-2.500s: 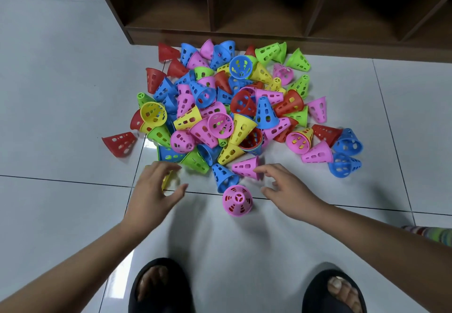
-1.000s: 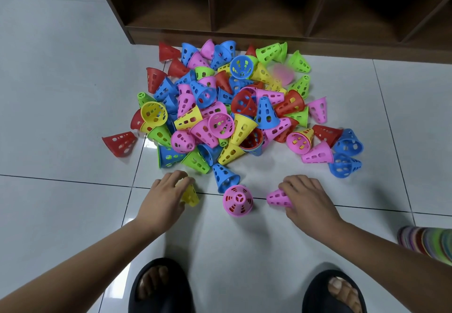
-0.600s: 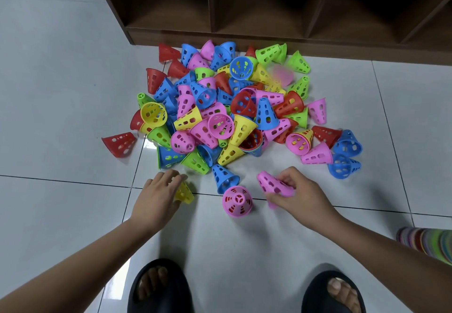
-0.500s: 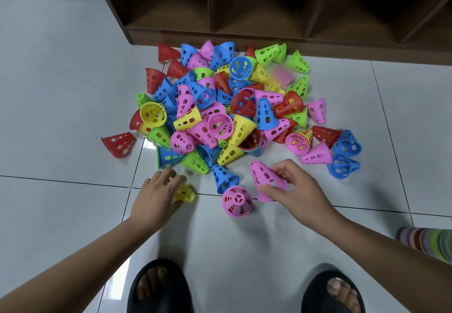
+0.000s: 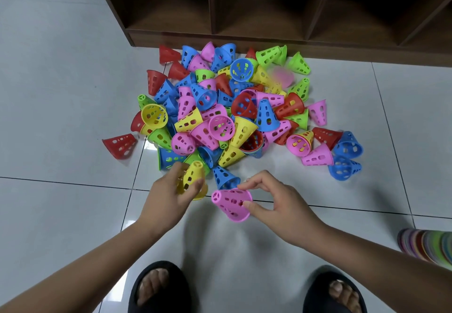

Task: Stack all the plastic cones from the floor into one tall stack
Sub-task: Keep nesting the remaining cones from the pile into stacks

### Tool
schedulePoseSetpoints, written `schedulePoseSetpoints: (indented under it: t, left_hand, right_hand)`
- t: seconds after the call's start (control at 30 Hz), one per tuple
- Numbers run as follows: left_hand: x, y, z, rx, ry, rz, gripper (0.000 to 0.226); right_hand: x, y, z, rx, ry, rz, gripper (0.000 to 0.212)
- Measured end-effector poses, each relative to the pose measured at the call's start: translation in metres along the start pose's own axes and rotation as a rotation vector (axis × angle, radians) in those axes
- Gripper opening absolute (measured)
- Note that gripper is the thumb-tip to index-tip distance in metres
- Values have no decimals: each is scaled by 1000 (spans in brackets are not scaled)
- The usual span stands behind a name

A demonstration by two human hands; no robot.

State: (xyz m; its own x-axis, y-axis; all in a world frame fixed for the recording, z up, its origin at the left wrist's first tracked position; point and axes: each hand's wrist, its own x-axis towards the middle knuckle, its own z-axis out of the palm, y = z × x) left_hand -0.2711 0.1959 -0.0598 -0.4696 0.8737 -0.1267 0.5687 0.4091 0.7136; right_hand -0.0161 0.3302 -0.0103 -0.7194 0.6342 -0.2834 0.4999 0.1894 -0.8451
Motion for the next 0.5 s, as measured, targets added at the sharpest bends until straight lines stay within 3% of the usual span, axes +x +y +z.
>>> schedulePoseSetpoints:
  t: [0.17,0.3,0.5]
  left_hand:
    - [-16,35,9,-245,-54,107,19]
    - [-22,45,13,-270,-129,167,38]
    - [-26,44,25,-79,-293,215,54]
  right_hand:
    - [4,9,-3,-95,-1,-10,26]
    - [3,24,-2,-152,-6,0,29]
    - [30,48,-22,-379,94,-123,33]
